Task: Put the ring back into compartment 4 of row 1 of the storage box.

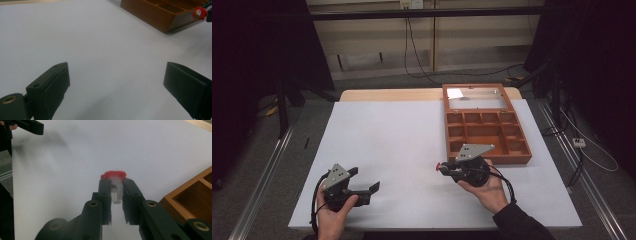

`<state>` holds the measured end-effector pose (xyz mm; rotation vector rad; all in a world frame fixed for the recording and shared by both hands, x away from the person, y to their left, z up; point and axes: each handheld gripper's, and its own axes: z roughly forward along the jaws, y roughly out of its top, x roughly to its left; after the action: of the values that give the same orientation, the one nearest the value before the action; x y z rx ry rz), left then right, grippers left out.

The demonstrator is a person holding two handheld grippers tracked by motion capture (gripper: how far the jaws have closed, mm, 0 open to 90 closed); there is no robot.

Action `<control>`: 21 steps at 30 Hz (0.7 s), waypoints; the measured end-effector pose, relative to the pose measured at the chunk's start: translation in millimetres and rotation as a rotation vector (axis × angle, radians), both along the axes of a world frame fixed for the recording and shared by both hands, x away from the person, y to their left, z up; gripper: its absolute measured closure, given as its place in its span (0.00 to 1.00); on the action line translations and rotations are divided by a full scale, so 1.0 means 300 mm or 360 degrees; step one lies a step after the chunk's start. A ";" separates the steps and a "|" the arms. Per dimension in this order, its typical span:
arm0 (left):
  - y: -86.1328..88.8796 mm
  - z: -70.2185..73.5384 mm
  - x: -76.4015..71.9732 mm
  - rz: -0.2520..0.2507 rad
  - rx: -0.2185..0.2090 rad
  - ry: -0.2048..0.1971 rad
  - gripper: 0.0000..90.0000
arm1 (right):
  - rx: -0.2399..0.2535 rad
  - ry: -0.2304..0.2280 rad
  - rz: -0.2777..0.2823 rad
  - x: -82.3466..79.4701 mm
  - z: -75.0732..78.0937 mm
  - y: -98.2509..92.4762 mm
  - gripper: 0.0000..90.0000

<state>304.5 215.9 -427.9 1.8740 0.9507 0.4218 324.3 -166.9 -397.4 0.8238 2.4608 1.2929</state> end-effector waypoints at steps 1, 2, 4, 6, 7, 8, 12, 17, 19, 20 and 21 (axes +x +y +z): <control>0.000 0.000 0.000 -0.0001 0.0001 -0.0001 0.07 | 0.0004 -0.0008 -0.0012 0.001 0.005 -0.010 0.87; 0.000 0.000 0.001 -0.0003 0.0000 0.0001 0.07 | 0.0005 -0.0012 -0.0015 0.001 0.008 -0.015 0.87; 0.000 0.000 0.001 -0.0001 0.0000 0.0000 0.07 | 0.0011 -0.0019 -0.0028 0.002 0.014 -0.024 0.87; 0.001 -0.001 0.000 0.0003 -0.0005 0.0001 0.07 | 0.0014 -0.0026 -0.0036 0.003 0.019 -0.031 0.87; 0.000 -0.001 0.000 0.0006 -0.0014 0.0001 0.07 | 0.0014 -0.0026 -0.0036 0.003 0.019 -0.031 0.87; 0.000 -0.001 0.000 0.0007 -0.0014 0.0000 0.07 | 0.0019 -0.0029 -0.0042 0.003 0.022 -0.035 0.87; 0.001 -0.001 0.001 0.0000 -0.0003 0.0001 0.07 | 0.0030 -0.0053 -0.0069 0.005 0.041 -0.058 0.87; 0.001 -0.001 0.001 0.0002 -0.0004 0.0003 0.07 | 0.0042 -0.0072 -0.0093 0.007 0.057 -0.079 0.87; 0.001 -0.001 0.001 0.0001 -0.0003 0.0001 0.07 | 0.0044 -0.0082 -0.0111 0.011 0.065 -0.094 0.87; 0.001 -0.001 0.001 0.0001 -0.0003 0.0001 0.07 | 0.0042 -0.0084 -0.0115 0.012 0.067 -0.098 0.87; 0.001 -0.001 0.001 0.0002 -0.0003 0.0002 0.07 | 0.0042 -0.0084 -0.0115 0.012 0.067 -0.098 0.87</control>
<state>304.9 216.2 -428.1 1.8724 0.9532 0.4205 327.8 -196.2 -377.5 0.8659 2.3559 1.3072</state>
